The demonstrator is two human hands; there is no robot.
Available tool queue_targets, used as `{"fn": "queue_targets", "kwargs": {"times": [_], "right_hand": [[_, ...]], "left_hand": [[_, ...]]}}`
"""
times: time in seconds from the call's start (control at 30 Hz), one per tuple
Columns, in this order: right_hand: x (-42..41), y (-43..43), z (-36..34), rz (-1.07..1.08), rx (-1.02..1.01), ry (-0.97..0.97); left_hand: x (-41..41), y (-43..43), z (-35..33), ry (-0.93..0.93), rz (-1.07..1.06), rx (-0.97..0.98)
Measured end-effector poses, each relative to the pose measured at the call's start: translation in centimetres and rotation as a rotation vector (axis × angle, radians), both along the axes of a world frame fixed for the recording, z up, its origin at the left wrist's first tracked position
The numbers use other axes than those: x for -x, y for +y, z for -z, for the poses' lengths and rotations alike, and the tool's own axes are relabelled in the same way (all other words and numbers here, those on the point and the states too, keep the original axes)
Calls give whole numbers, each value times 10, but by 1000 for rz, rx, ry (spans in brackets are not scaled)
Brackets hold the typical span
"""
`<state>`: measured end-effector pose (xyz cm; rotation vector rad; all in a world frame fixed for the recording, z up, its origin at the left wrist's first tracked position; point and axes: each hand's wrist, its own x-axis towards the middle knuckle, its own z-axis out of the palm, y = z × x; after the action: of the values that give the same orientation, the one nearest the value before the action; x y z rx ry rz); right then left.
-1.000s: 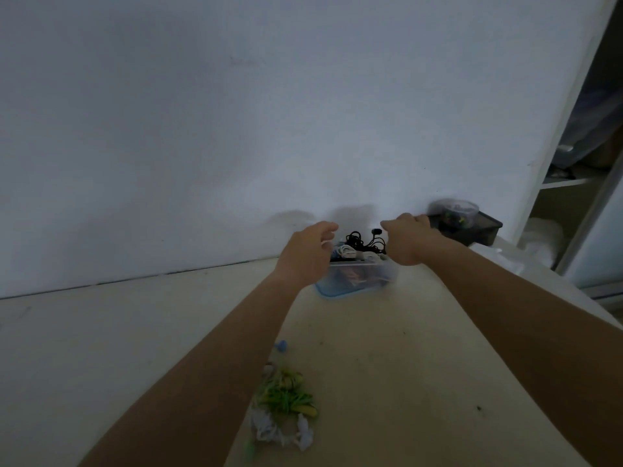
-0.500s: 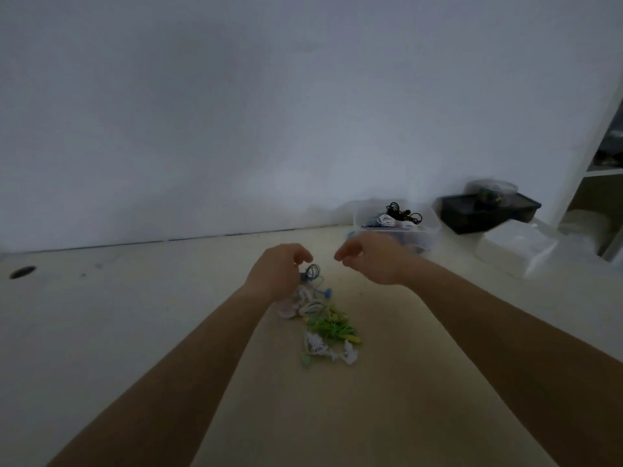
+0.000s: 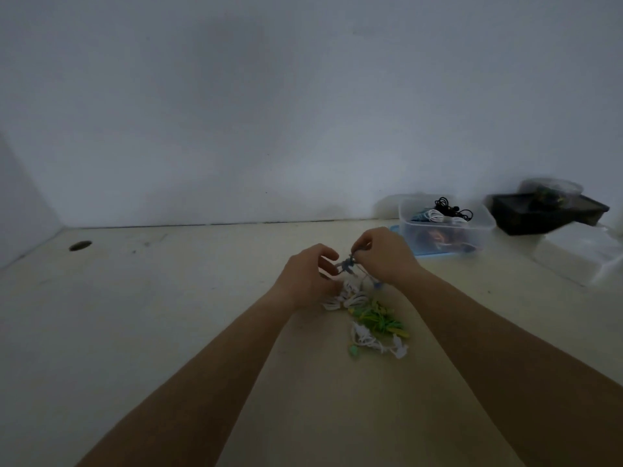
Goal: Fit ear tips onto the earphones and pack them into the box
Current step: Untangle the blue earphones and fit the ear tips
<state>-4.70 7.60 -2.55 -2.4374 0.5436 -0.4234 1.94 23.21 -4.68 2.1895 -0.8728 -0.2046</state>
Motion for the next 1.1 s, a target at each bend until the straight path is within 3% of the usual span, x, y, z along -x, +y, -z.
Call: {"fn": "queue_targets", "kwargs": {"times": [0.17,0.4,0.47,0.63,0.7,0.8,0.93,1.1], "right_hand": [[6,4,-29,-6,-241,-231],[16,20,-63,-30,-455,-321],[20,27,-75,-48,-562,-334],[32,48,-87,-115,-736,-336],[36,58,-87,-124,-784,-339],[42,70,-85,-130,-923,-349],[53,82,-74,-120,-1110,-334],[77,95,-56,-122,-931,-92]], "left_hand": [[4,5,-3,-40,-34,44],[19,12,-23,-52,-163,306],[25,16,-33,128,-179,386],[50,36,-54,931,-64,578],[58,48,-57,1066,-3,670],[67,65,-63,1083,11,776],[70,94,-59,957,-20,758],[71,122,-50,780,-34,624]]}}
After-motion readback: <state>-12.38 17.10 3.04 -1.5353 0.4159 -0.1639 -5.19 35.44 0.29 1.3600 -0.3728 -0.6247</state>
